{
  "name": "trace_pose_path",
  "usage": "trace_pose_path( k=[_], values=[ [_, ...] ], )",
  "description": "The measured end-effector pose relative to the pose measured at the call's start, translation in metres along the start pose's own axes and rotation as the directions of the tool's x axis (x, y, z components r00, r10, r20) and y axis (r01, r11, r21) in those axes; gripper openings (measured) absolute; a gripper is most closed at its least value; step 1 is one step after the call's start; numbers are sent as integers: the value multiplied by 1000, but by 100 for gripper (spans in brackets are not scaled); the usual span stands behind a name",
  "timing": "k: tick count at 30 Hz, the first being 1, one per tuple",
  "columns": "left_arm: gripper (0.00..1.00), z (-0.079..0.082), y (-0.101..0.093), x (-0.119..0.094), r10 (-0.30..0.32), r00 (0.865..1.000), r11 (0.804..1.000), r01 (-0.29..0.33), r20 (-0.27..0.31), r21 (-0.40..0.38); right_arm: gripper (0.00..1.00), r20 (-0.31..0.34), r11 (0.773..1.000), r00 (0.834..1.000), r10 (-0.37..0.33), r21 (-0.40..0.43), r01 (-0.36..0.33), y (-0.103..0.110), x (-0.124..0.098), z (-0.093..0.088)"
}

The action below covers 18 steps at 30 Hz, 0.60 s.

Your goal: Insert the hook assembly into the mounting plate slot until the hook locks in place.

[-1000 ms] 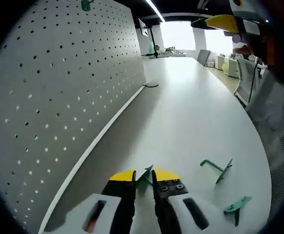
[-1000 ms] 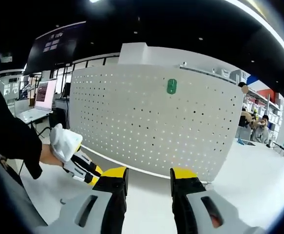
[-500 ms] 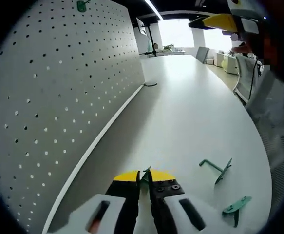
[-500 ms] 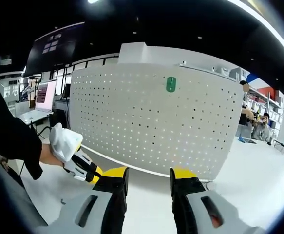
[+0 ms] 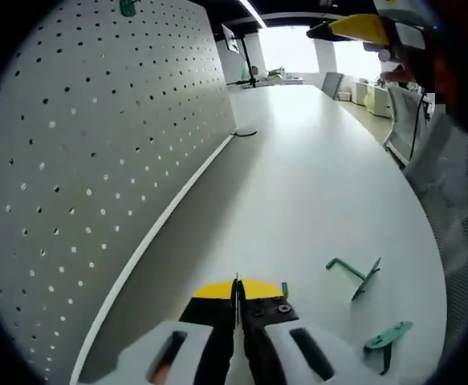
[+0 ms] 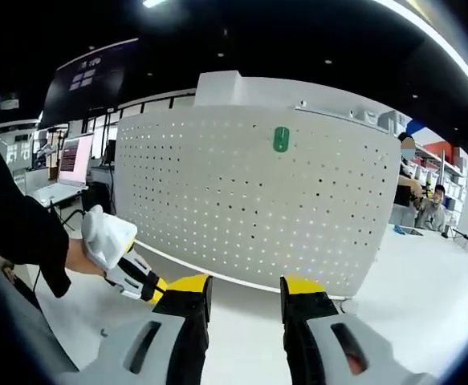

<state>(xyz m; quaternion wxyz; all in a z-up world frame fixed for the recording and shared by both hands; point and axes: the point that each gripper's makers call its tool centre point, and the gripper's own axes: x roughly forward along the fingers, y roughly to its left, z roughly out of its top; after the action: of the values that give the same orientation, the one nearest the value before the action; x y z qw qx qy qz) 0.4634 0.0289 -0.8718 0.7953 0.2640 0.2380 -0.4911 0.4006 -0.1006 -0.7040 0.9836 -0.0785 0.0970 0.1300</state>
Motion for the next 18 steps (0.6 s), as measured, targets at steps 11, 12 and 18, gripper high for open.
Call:
trace_pose_path(
  k=[11,12,18],
  values=[
    [1,5,7,-32,70,996,995,-66,55,-71,31,24,999,999,46,-23,-45,18,1,13],
    [1,5,9,-35,81,995,994,-75,61,-84,31,29,998,998,54,-27,-53,21,1,16],
    [1,12,16,-61,132,986,985,-119,104,-127,31,51,995,995,88,-47,-86,33,1,27]
  ],
)
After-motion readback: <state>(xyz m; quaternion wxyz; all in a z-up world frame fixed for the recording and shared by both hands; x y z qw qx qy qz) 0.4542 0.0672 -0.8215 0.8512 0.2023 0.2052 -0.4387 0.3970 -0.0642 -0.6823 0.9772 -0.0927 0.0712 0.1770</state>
